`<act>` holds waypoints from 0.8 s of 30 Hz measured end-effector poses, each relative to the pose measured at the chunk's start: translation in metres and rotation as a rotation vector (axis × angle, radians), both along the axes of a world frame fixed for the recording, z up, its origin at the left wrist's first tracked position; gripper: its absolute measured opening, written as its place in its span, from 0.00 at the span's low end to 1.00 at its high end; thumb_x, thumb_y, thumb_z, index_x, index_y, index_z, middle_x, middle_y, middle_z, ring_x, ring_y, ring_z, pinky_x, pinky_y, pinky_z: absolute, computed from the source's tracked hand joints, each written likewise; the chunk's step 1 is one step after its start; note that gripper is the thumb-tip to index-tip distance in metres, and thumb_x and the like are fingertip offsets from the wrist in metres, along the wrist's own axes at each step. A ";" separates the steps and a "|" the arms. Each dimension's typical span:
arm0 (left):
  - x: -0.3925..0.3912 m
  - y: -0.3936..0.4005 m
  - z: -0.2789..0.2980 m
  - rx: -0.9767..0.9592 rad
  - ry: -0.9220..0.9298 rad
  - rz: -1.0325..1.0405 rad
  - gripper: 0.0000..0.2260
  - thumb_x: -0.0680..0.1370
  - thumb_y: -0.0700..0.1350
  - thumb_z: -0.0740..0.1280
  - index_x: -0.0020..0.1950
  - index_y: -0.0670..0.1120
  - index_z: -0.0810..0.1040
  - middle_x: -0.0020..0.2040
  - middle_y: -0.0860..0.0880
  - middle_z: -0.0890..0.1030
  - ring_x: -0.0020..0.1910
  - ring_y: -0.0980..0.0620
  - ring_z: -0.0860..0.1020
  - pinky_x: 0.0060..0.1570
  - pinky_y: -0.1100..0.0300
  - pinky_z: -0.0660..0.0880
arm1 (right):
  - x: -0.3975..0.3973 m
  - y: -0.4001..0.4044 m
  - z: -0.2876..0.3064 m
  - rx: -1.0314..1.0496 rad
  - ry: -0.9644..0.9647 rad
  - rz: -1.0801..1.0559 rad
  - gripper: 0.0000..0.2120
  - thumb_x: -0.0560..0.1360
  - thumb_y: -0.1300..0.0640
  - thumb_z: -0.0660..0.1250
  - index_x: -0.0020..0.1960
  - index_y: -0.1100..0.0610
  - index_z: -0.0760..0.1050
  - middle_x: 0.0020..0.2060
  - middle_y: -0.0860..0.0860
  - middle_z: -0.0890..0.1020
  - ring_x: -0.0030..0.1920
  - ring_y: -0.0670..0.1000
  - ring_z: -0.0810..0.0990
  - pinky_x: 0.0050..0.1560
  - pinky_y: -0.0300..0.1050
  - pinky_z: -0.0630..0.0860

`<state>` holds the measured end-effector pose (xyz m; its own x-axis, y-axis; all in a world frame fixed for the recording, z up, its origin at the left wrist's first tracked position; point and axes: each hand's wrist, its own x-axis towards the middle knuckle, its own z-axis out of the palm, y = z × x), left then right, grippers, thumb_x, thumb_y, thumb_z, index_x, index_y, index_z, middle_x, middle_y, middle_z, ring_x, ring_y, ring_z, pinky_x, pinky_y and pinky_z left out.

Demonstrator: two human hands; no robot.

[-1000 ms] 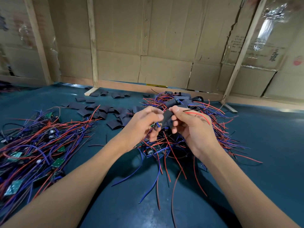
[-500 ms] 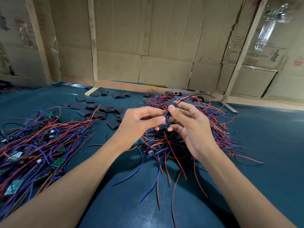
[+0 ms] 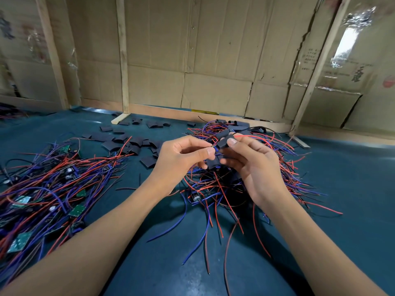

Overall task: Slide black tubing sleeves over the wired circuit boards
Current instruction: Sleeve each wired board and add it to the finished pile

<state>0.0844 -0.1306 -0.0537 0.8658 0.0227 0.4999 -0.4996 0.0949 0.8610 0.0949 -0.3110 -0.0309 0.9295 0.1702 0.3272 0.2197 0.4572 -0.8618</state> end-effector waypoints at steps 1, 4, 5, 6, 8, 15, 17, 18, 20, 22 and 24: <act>0.000 0.000 0.000 -0.007 0.002 -0.003 0.03 0.74 0.41 0.76 0.47 0.45 0.86 0.41 0.40 0.85 0.37 0.46 0.80 0.40 0.56 0.78 | 0.000 0.000 0.000 -0.014 -0.008 -0.009 0.03 0.74 0.66 0.72 0.47 0.60 0.80 0.39 0.56 0.84 0.40 0.54 0.84 0.39 0.45 0.81; 0.002 0.000 -0.002 -0.080 0.016 -0.019 0.08 0.72 0.45 0.77 0.48 0.43 0.86 0.42 0.38 0.85 0.41 0.41 0.80 0.41 0.55 0.77 | 0.003 0.001 -0.002 -0.027 -0.017 -0.045 0.04 0.74 0.66 0.73 0.48 0.63 0.80 0.40 0.57 0.84 0.41 0.55 0.84 0.38 0.46 0.80; 0.002 0.000 -0.003 -0.105 0.020 -0.028 0.08 0.71 0.45 0.77 0.48 0.43 0.86 0.42 0.37 0.84 0.41 0.40 0.80 0.40 0.55 0.78 | 0.003 0.001 -0.002 -0.025 -0.018 -0.054 0.05 0.74 0.66 0.73 0.49 0.64 0.80 0.40 0.57 0.84 0.41 0.55 0.84 0.39 0.46 0.80; 0.003 0.000 -0.003 -0.126 0.024 -0.037 0.09 0.71 0.45 0.77 0.48 0.43 0.86 0.42 0.37 0.84 0.42 0.40 0.80 0.40 0.56 0.78 | 0.004 0.001 -0.002 -0.024 -0.018 -0.061 0.06 0.74 0.66 0.73 0.50 0.65 0.80 0.40 0.58 0.84 0.40 0.56 0.84 0.39 0.46 0.80; 0.003 -0.001 -0.002 -0.138 0.025 -0.050 0.08 0.71 0.46 0.77 0.47 0.43 0.86 0.42 0.38 0.84 0.42 0.41 0.81 0.40 0.57 0.78 | 0.003 0.001 -0.003 -0.018 -0.015 -0.061 0.04 0.74 0.66 0.73 0.49 0.65 0.81 0.40 0.58 0.84 0.40 0.56 0.84 0.39 0.46 0.81; 0.001 -0.003 -0.002 -0.004 -0.035 0.027 0.02 0.74 0.41 0.76 0.45 0.47 0.86 0.40 0.41 0.85 0.38 0.49 0.81 0.38 0.61 0.78 | 0.001 0.001 -0.004 -0.022 -0.014 -0.055 0.01 0.75 0.65 0.72 0.46 0.63 0.83 0.40 0.59 0.84 0.40 0.56 0.84 0.44 0.47 0.82; -0.001 -0.003 -0.001 0.011 -0.048 0.047 0.02 0.74 0.41 0.76 0.45 0.47 0.87 0.40 0.41 0.85 0.36 0.50 0.81 0.38 0.61 0.78 | 0.001 0.003 -0.005 -0.024 -0.018 -0.076 0.04 0.75 0.65 0.72 0.48 0.66 0.81 0.40 0.60 0.84 0.40 0.55 0.83 0.46 0.47 0.82; -0.001 -0.004 -0.001 0.008 -0.050 0.050 0.02 0.74 0.40 0.76 0.45 0.46 0.87 0.40 0.41 0.85 0.36 0.50 0.81 0.38 0.61 0.78 | 0.001 0.004 -0.005 -0.023 -0.018 -0.081 0.04 0.75 0.65 0.72 0.48 0.67 0.81 0.40 0.60 0.84 0.40 0.55 0.83 0.46 0.47 0.82; -0.002 -0.005 -0.001 -0.012 -0.054 0.053 0.02 0.74 0.40 0.76 0.45 0.45 0.87 0.39 0.41 0.85 0.36 0.50 0.81 0.39 0.60 0.80 | 0.001 0.004 -0.005 -0.022 -0.018 -0.072 0.05 0.75 0.65 0.72 0.49 0.67 0.80 0.40 0.60 0.84 0.40 0.56 0.83 0.46 0.47 0.82; -0.003 -0.006 0.000 -0.039 -0.051 0.051 0.01 0.74 0.39 0.75 0.45 0.43 0.86 0.39 0.40 0.85 0.37 0.49 0.82 0.39 0.59 0.80 | 0.001 0.002 -0.003 -0.013 -0.010 -0.056 0.02 0.75 0.66 0.72 0.47 0.65 0.80 0.39 0.59 0.83 0.40 0.56 0.83 0.46 0.48 0.82; -0.004 -0.007 0.000 -0.046 -0.048 0.056 0.02 0.75 0.38 0.75 0.46 0.42 0.86 0.40 0.40 0.85 0.36 0.49 0.82 0.39 0.61 0.80 | 0.000 0.001 -0.002 0.007 0.001 -0.040 0.01 0.75 0.68 0.71 0.45 0.64 0.80 0.39 0.59 0.83 0.39 0.57 0.83 0.46 0.49 0.82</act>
